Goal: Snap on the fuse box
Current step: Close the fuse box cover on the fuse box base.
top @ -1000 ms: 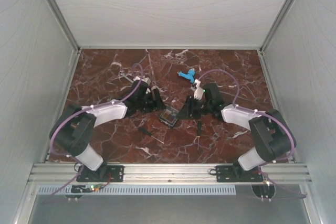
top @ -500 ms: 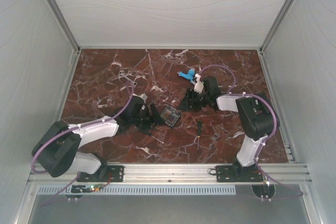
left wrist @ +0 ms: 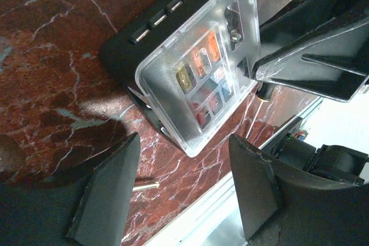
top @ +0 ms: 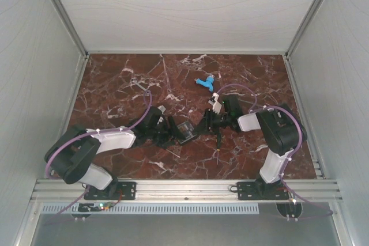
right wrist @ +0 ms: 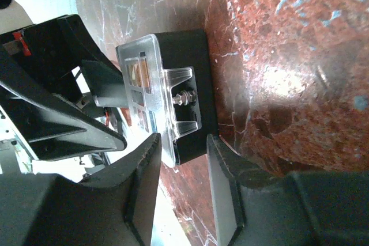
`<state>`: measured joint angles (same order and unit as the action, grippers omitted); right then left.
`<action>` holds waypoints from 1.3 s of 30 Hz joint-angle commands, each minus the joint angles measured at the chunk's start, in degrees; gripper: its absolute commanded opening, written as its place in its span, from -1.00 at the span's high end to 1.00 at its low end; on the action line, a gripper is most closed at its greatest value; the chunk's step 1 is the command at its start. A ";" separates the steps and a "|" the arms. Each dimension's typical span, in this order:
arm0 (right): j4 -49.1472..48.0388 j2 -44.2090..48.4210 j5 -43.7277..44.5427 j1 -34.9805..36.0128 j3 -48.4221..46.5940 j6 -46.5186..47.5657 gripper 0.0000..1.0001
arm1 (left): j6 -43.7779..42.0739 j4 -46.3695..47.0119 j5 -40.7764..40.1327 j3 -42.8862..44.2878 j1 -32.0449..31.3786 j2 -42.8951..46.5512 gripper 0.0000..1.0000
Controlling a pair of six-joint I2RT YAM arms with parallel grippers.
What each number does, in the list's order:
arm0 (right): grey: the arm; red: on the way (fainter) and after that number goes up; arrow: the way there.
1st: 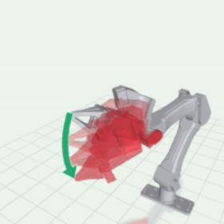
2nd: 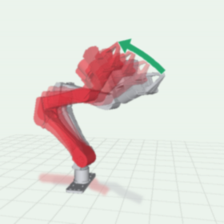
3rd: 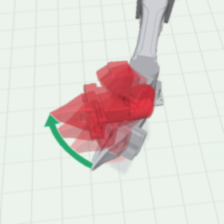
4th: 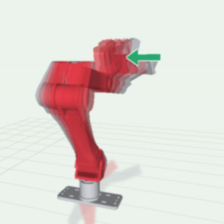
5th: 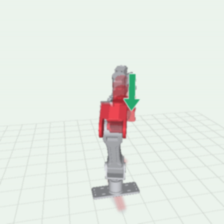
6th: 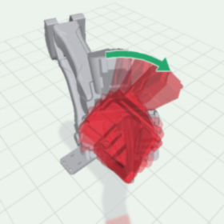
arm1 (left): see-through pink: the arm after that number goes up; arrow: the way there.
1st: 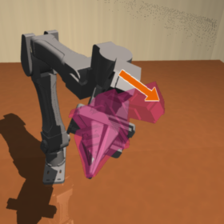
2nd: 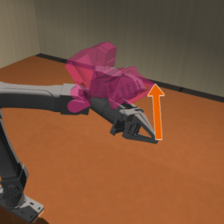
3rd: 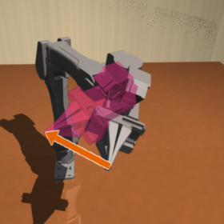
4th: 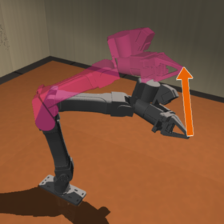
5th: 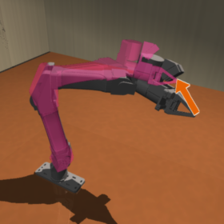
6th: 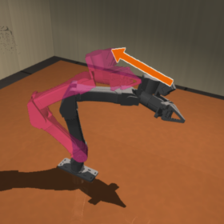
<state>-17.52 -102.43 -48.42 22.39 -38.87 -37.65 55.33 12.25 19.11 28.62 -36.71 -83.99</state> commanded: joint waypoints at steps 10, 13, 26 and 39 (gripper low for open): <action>-0.48 2.20 2.20 3.01 1.65 1.27 0.36 | -1.86 -2.09 -0.78 3.50 -0.09 -3.45 -0.14; 2.67 2.63 4.87 4.27 1.32 3.61 0.37 | -2.53 -3.90 -1.29 3.81 -0.37 -4.23 -0.08; 17.28 0.95 16.30 9.33 -1.42 11.00 0.55 | -3.27 -6.54 -1.28 2.14 -0.38 -8.62 0.20; 20.89 1.36 22.11 10.92 -4.04 12.51 0.58 | -4.26 -5.99 -0.96 -1.83 2.73 -9.62 0.50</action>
<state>-1.04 -97.73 -35.07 30.04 -44.84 -28.67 53.76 11.46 23.44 30.09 -34.33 -89.08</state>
